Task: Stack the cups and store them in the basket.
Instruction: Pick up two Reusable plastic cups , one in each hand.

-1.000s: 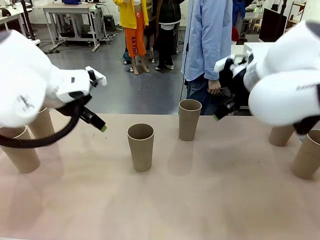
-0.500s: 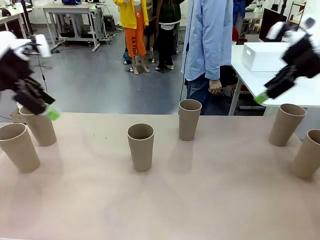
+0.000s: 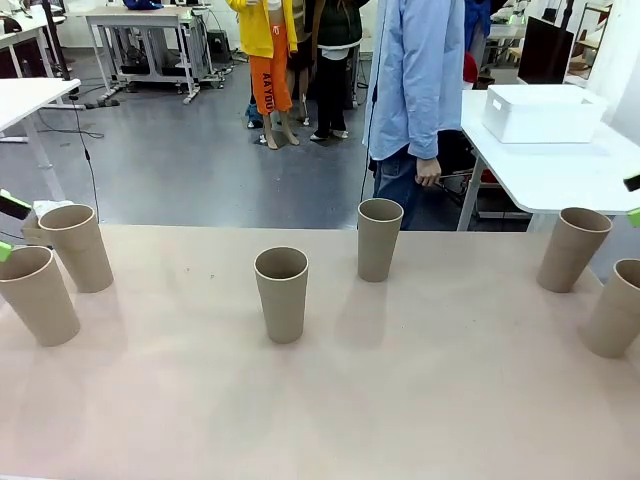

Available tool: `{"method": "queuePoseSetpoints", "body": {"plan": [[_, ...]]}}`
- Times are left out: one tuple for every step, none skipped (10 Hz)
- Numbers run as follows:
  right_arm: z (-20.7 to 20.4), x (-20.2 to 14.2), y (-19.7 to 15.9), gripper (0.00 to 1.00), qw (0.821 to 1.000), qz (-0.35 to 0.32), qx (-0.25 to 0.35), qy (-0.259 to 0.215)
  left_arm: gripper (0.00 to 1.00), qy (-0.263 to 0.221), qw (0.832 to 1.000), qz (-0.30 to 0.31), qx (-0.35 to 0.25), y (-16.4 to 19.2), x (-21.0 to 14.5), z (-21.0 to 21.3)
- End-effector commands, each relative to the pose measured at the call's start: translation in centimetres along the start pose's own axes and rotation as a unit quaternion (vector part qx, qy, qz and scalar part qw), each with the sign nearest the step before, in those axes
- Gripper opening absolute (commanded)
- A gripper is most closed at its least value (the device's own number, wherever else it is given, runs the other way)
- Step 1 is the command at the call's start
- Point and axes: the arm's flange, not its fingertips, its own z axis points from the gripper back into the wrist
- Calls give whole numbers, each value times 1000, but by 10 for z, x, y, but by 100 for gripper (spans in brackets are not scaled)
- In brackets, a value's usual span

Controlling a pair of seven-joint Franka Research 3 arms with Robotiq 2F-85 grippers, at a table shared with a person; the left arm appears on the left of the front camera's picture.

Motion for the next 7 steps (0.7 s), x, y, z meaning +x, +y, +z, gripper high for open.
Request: {"method": "queuePoseSetpoints", "body": {"plan": [[4,-21,-5,100,999,-3,22,-42,100,-48,999,5,-8,-2,-8,-7],[9,-31,-8,100,998,-7,29,-60,100,-62,998,11,-12,-8,-8,-9],[12,-38,-9,100,997,-6,32,-75,100,-69,997,15,-11,-11,-7,-12],[13,-44,-10,100,996,-4,36,-84,100,-78,997,17,-12,-11,-8,-11],[15,-47,-10,100,995,0,36,-88,100,-86,996,21,-11,-12,-7,-11],[15,-48,-9,100,995,4,34,-89,100,-86,996,20,-11,-15,-5,-12],[15,-48,-9,100,995,8,36,-91,100,-88,996,16,-6,-19,-3,-13]]}}
